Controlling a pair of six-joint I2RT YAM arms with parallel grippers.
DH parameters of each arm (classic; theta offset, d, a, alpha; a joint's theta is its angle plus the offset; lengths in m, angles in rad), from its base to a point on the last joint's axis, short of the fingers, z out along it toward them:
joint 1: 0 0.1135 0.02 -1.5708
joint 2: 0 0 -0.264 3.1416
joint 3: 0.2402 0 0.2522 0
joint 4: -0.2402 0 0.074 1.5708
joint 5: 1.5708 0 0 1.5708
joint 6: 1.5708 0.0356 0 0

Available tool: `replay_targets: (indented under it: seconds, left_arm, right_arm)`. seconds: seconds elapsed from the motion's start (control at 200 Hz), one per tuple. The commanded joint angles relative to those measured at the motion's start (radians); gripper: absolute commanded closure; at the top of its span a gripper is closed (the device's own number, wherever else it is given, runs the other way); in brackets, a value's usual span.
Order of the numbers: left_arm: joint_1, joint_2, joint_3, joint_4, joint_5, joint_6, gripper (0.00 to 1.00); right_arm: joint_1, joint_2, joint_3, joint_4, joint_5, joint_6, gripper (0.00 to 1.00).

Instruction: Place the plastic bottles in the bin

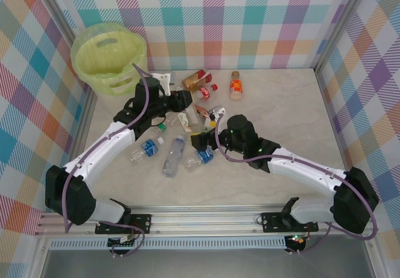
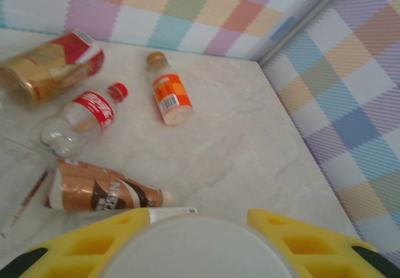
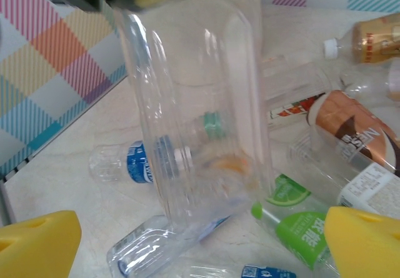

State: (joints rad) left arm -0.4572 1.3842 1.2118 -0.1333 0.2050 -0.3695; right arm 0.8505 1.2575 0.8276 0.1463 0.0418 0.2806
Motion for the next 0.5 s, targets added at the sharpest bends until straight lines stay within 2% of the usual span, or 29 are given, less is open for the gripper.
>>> replay_targets:
  seconds: [0.0, 0.175, 0.295, 0.395, 0.495]
  left_arm:
    - [0.002, -0.040, 0.088, -0.064, -0.177, 0.033, 1.00]
    - [0.002, -0.051, 0.183, -0.095, -0.302, 0.121, 1.00]
    - [0.003, -0.023, 0.304, -0.190, -0.395, 0.213, 1.00]
    - [0.007, 0.001, 0.385, -0.212, -0.500, 0.284, 1.00]
    - [0.029, 0.022, 0.443, -0.186, -0.554, 0.332, 1.00]
  right_arm:
    - [0.001, -0.016, -0.008, 0.101, 0.061, 0.026, 0.00]
    - [0.001, -0.017, -0.024, 0.191, 0.158, 0.037, 0.00]
    - [0.001, -0.016, -0.052, 0.289, 0.178, 0.021, 0.00]
    - [0.001, -0.016, -0.045, 0.293, 0.217, 0.033, 0.00]
    - [0.001, -0.017, -0.035, 0.283, 0.228, 0.027, 0.00]
